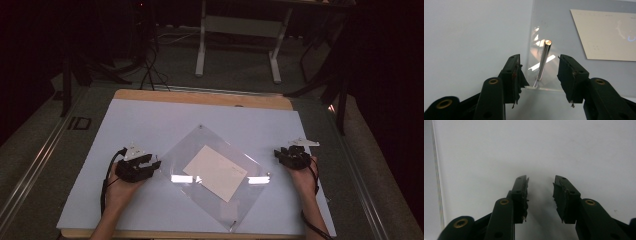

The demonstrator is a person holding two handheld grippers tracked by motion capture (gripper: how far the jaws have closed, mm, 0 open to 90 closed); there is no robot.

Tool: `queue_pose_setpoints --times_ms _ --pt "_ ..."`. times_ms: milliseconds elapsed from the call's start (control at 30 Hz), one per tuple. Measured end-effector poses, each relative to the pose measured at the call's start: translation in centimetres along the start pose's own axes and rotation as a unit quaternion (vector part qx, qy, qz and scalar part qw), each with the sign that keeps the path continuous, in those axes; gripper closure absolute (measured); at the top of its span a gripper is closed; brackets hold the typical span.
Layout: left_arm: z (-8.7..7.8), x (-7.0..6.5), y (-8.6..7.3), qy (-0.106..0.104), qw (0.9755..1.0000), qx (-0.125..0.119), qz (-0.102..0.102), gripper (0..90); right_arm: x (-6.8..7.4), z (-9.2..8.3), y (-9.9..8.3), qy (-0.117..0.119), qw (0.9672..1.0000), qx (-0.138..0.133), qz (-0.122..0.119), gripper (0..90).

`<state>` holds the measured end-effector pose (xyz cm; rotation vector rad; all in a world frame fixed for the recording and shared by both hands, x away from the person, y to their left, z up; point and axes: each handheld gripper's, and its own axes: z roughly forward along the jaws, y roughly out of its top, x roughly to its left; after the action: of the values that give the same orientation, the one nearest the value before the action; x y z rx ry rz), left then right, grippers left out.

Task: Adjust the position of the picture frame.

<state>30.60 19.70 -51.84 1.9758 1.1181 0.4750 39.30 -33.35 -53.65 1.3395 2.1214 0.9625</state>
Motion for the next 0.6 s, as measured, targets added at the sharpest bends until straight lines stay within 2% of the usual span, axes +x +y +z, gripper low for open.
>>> queue_pose_setpoints --times_ms 167,600 --pt "0.9 -0.1 0.4 0.002 1.0 0.006 0.004 57.3 0.1 0.0 0.0 0.005 1.0 0.0 -0.002 63.2" --pt "1.9 -0.1 0.4 0.007 0.9998 0.012 0.015 65.2 0.2 -0.1 -0.1 0.007 0.9999 0.0 -0.008 63.2"
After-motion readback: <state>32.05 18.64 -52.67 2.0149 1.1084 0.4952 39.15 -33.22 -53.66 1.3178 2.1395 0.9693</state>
